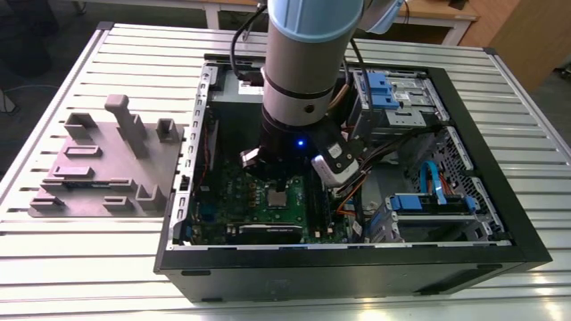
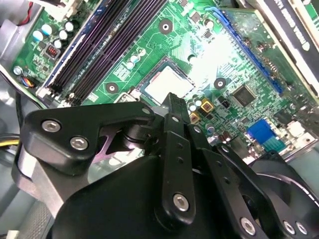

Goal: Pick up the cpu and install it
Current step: 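Close the cpu cover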

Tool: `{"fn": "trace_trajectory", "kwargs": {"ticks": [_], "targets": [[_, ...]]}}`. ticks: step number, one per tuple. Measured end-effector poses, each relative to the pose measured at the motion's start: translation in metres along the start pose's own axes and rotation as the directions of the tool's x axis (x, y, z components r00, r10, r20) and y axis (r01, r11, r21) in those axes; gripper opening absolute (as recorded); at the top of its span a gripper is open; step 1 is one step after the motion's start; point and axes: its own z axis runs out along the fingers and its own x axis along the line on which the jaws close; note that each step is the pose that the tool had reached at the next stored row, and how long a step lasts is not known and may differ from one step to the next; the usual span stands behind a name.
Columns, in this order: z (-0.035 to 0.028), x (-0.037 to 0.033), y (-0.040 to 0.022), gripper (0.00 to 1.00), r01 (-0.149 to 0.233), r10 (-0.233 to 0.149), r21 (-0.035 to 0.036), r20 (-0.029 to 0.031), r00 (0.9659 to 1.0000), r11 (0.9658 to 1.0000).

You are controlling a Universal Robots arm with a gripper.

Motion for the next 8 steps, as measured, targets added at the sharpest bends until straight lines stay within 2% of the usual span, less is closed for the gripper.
{"fn": "trace_trajectory", "kwargs": {"ticks": [8], "targets": [[0.0,0.0,0.0,0.11,0.007,-0.007,-0.0002,0.0001,1.0,1.0]]}}
